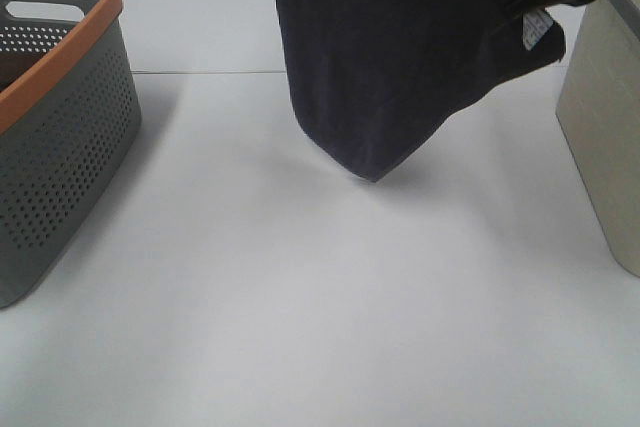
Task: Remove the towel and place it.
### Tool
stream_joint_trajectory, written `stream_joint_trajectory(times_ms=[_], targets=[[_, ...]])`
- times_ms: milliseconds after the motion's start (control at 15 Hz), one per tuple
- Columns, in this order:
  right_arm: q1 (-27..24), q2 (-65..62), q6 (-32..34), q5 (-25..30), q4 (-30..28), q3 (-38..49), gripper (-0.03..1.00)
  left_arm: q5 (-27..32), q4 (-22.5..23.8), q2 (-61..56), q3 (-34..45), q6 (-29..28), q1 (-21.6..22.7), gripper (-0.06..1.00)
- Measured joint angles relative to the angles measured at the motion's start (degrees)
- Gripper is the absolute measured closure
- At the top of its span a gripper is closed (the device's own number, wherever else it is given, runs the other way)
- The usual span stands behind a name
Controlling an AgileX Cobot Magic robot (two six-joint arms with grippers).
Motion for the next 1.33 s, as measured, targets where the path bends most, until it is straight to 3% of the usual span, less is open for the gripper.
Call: stream_joint_trajectory(times_ms=[267,467,600,667,800,867,1067,1200,1333], targets=[[0.0,0.1,-1.4,-0.3,6.5,-3.6,0.97,7.5,1.6,1.4,0.0,4.7,1.3,0.94],[0.0,0.7,-2.1,-3.2,4.5,-3.7,0.97,6.9,1.9,2.0,0.0,5.7,1.4,0.94],[0.0,2.4,-1.8,-5.9,-4.2,-3.7,0.97,3.2,3.3,2.3,0.0,4.4,1.4,0.94],[0.0,4.5,0.7,-9.8,-15.1,-3.7,0.97,-1.9,5.7,3.3,0.0,2.2,1.4,0.94],[-2.6,6.9,5.3,-15.5,-24.0,-3.7,0.97,-6.8,8.4,5.2,0.0,-0.3,1.4,0.94],[-4.0,7.6,6.6,-17.5,-25.3,-3.7,0.97,-8.1,9.1,5.7,0.0,-1.1,1.4,0.94],[-14.0,11.6,11.9,-32.4,-27.2,-4.0,0.97,-17.0,13.2,8.5,0.0,-7.3,1.4,0.94],[-18.9,16.8,15.1,-41.1,-27.2,-7.6,0.97,-24.1,18.3,10.9,0.0,-12.9,1.4,0.94],[-22.7,25.4,16.1,-45.7,-27.1,-15.6,0.97,-31.8,24.5,15.1,0.0,-19.1,1.4,0.94]])
